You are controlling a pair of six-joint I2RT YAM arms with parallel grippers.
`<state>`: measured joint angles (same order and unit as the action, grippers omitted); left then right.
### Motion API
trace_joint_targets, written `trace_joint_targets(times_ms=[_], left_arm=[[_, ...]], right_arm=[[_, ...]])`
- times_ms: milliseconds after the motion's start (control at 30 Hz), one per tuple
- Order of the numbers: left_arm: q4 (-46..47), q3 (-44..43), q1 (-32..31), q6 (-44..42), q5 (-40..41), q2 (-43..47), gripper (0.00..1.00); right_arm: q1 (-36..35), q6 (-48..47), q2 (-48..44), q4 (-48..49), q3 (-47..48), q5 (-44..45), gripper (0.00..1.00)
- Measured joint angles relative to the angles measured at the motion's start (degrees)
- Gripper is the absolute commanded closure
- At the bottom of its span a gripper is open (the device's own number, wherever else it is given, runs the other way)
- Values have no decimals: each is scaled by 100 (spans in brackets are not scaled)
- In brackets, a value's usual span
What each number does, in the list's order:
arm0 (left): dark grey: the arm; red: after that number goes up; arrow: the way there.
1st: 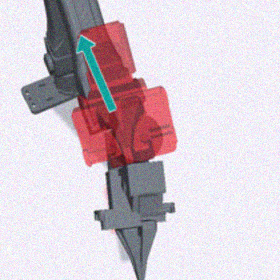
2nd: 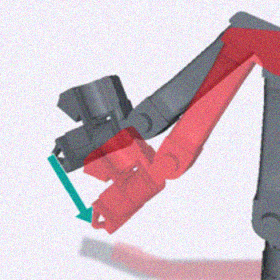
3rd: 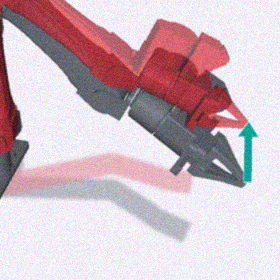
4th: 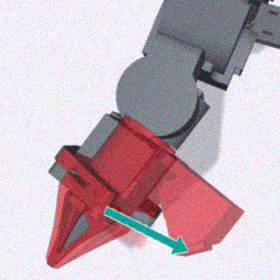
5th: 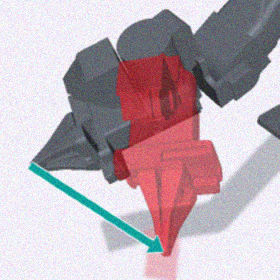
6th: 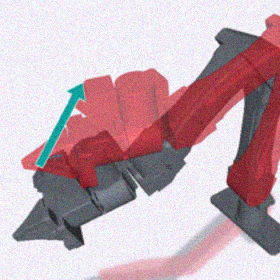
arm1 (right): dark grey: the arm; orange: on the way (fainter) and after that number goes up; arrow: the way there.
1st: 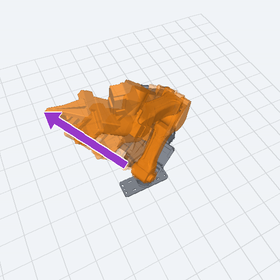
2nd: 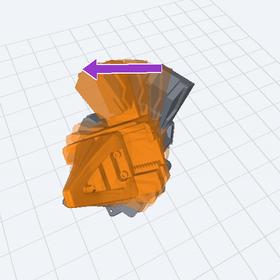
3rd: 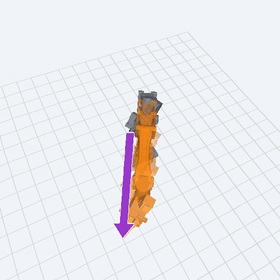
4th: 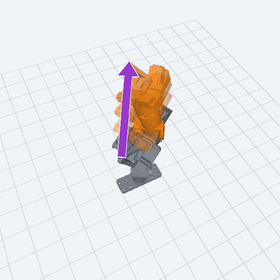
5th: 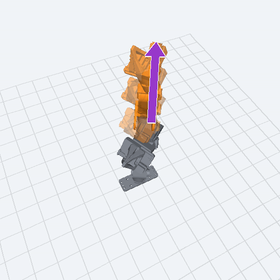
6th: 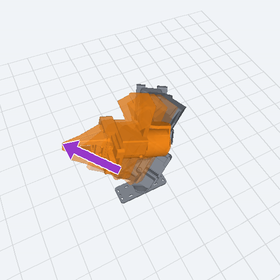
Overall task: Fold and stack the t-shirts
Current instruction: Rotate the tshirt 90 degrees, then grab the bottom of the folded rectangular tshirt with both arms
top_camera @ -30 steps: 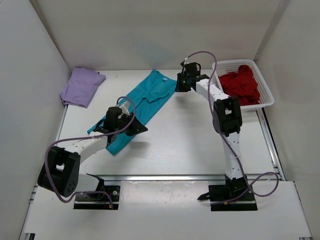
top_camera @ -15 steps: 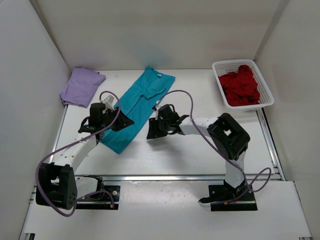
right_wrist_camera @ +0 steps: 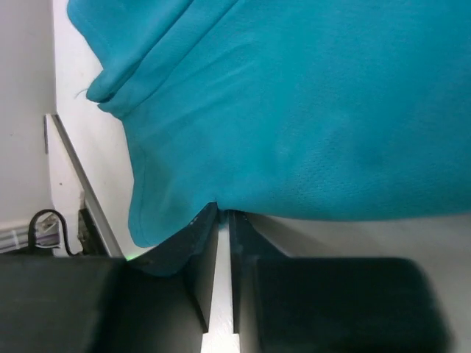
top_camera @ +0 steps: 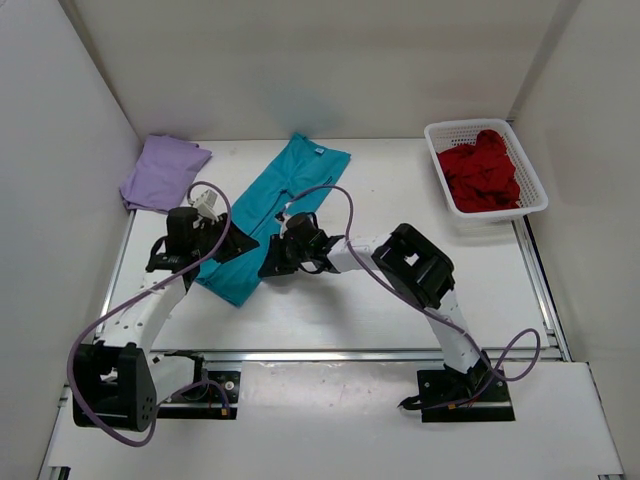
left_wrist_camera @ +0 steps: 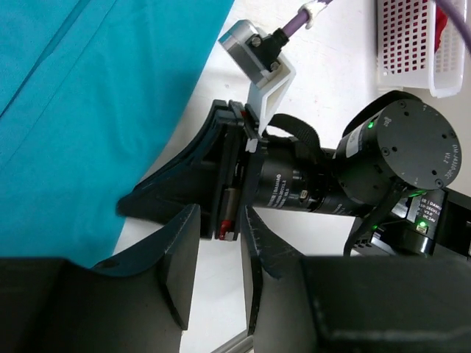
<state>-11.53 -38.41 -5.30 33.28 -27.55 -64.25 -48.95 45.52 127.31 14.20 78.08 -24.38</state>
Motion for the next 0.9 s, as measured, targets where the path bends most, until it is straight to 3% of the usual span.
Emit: trace_joint_targets(times_ms=[133, 233, 300, 367, 467, 700, 800, 900], left_arm=[[-26, 28, 15, -31, 7, 7, 60], [-46, 55, -188, -72, 138, 0, 59], [-4, 118, -501, -94, 236, -31, 57], [26, 247, -807, -103, 282, -101, 53], [-9, 511, -1213, -136, 354, -245, 50], [-155, 1180, -1698, -181, 734, -319, 41], [-129, 1316, -1849, -140, 758, -503, 39], [122, 1331, -2133, -15, 721, -636, 39]], right_arm=[[129, 50, -175, 201, -402, -74, 100], [470, -79, -1008, 271, -1572, -63, 100], [975, -234, -1755, 186, -2507, -140, 91], [1635, -413, -2459, 26, -3274, -232, 65], [2457, -817, -3346, -319, -3960, -295, 56], [2518, -1270, -5254, -1029, -5434, -168, 58], [2465, -1228, -5425, -1019, -5604, -264, 62], [2367, -1167, -5342, -920, -5643, -310, 73]])
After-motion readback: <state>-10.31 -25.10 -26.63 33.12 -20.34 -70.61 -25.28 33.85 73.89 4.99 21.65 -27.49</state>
